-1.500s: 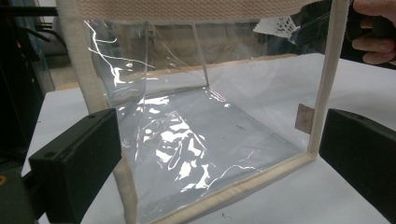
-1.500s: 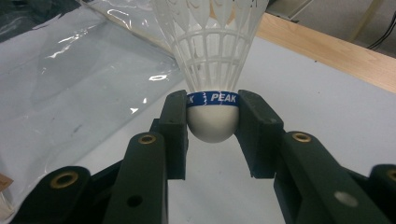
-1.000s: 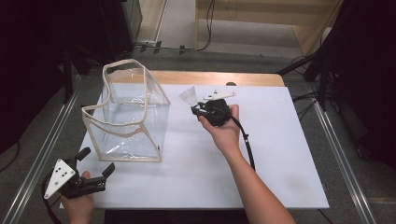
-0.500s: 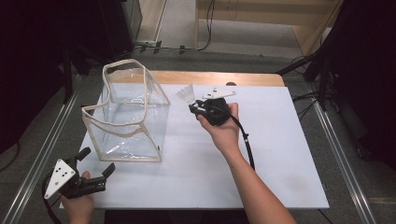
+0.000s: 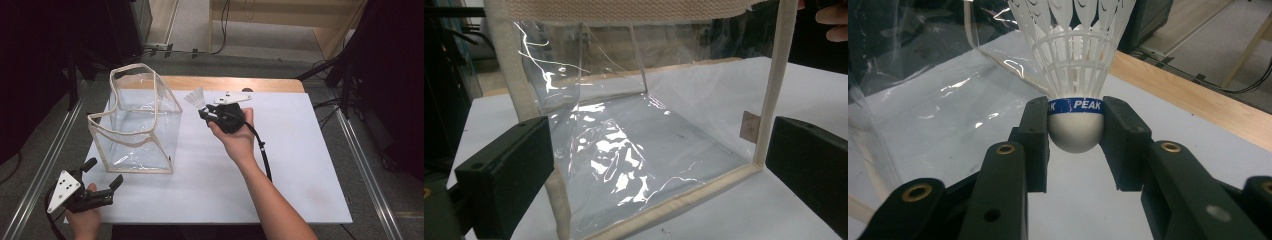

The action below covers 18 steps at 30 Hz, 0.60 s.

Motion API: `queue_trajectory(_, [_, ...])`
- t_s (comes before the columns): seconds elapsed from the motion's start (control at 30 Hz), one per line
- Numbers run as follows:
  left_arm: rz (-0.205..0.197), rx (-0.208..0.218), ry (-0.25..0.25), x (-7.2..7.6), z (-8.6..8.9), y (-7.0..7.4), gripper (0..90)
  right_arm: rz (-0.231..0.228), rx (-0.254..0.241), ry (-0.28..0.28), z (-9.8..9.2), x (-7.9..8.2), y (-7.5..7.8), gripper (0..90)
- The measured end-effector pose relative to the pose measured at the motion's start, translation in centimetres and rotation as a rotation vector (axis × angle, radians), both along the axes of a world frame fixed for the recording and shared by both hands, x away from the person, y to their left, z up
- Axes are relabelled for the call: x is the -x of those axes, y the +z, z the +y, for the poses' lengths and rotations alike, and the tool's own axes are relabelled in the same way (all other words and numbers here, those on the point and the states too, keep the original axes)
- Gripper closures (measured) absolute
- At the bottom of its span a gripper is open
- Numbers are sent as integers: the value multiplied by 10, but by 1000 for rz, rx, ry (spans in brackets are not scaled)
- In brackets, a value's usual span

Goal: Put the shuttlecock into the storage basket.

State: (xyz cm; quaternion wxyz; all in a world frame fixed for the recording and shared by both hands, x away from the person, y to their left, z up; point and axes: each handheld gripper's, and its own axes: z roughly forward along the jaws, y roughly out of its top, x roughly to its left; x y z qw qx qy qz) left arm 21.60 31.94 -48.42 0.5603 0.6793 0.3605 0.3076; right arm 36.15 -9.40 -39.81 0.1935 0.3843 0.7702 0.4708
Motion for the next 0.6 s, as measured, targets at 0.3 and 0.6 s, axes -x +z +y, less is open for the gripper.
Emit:
queue_trajectory(0.3, [0, -1, 1, 0, 0, 0, 0, -20, -10, 6, 4, 4, 7, 631])
queue_trajectory(0.6, [-1, -1, 0, 0, 0, 0, 0, -31, -20, 18, 9, 6, 11, 631])
